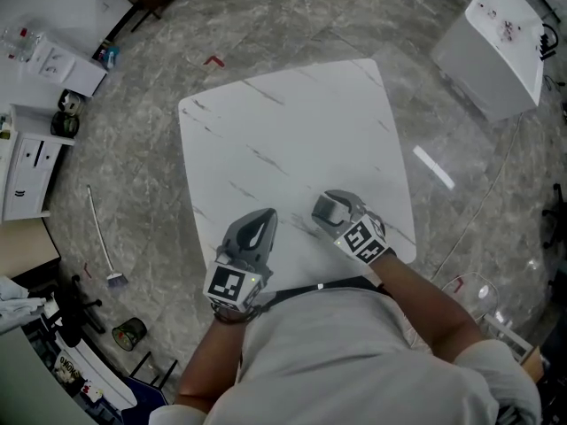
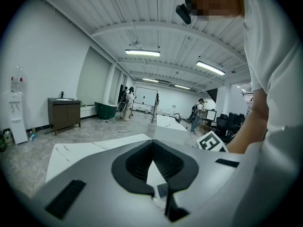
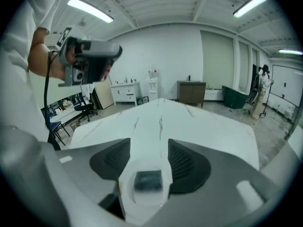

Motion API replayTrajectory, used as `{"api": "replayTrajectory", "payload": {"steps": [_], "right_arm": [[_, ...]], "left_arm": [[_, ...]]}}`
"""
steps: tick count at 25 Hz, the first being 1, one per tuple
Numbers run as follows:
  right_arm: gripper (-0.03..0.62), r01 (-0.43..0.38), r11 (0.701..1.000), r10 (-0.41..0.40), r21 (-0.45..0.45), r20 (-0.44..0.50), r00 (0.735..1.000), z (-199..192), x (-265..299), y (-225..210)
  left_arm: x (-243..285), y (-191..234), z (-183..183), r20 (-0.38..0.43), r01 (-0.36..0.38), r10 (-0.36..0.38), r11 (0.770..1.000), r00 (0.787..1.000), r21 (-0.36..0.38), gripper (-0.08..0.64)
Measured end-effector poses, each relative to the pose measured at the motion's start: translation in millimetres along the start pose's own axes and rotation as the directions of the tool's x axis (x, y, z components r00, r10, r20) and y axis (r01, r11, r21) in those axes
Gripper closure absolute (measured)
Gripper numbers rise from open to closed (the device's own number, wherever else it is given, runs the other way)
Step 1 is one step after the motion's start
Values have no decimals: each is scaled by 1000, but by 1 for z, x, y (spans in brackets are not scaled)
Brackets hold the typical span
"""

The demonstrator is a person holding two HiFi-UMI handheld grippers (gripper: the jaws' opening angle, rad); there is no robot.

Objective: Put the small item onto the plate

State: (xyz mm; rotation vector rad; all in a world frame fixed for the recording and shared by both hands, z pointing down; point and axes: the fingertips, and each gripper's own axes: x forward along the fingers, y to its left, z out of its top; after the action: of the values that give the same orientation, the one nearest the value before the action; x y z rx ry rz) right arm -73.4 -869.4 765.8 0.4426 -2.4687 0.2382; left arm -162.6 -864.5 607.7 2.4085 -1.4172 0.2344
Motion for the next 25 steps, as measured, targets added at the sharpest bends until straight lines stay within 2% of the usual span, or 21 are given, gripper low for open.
{"api": "replayTrajectory", "payload": {"steps": [3,6,8,12,15,17,20,25], "right_arm": [[431,62,997,-55,-38,156,986,67,-38,1],[516,110,993,-94,-38,289,953,127,-78,9],[548,142,989,-122,-28,374,919,167,-106,19],[582,187,982,-175,32,527,832,242,-174,47],[589,205,978,-194,44,565,802,278,-218,75],[589,214,975,-204,54,581,788,297,-235,92],[591,212,974,-215,79,609,764,323,-252,112],[591,232,970,-229,78,630,742,342,-270,132]], "left_arm": [[-15,2,22,32,7,-7,1000,999,25,552],[-33,2,45,79,19,-23,999,997,46,553],[-49,-1,66,123,36,-43,998,992,55,553],[-84,-30,122,208,105,-128,987,970,118,553],[-111,-60,158,240,188,-225,968,944,168,552],[-129,-69,174,254,216,-257,960,932,179,552],[-149,-77,195,263,229,-272,956,926,184,553],[-165,-89,215,290,217,-272,954,917,207,552]]}}
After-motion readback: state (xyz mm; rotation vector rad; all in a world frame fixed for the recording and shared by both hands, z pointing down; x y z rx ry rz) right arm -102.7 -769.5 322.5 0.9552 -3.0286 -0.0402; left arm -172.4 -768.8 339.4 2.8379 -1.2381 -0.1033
